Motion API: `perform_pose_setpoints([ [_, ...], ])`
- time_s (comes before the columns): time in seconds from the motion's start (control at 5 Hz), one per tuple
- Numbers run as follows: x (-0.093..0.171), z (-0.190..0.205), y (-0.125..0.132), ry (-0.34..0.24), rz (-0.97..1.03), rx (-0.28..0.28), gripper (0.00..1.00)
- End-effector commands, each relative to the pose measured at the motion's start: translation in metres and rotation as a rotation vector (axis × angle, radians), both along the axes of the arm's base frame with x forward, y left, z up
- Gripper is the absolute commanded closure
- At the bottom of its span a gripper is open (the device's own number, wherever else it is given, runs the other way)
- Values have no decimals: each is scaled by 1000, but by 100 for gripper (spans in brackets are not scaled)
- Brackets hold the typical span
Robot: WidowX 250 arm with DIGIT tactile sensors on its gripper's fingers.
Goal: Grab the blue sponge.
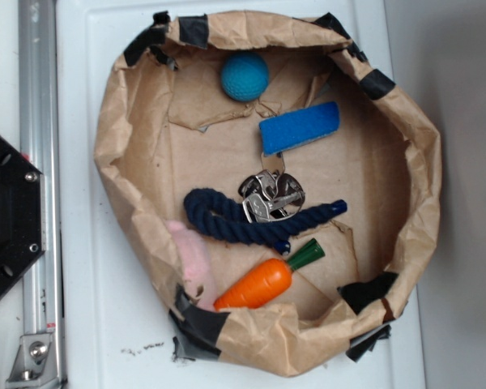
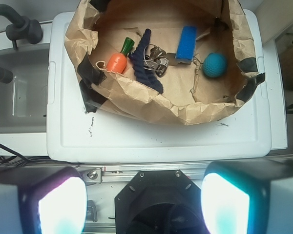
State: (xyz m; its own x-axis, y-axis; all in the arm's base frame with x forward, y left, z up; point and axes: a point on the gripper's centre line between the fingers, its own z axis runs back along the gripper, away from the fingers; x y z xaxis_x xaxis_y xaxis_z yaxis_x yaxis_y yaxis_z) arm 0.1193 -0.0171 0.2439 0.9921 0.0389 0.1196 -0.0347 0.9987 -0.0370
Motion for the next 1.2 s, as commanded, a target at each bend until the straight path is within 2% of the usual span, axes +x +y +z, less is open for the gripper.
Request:
perform_pose_setpoints([
  [0.0,0,0,0,0,0,0,0],
  [0.2,50,-13,34,-138,91,52,0],
  [0.4,98,-32,58,-193,154,62,0],
  [0.6,150,-79,72,-168,95,49,0],
  [0.8,178,-132,70,-96,43,58,0],
  [1.0,164,-177,63,-16,15,25,0],
])
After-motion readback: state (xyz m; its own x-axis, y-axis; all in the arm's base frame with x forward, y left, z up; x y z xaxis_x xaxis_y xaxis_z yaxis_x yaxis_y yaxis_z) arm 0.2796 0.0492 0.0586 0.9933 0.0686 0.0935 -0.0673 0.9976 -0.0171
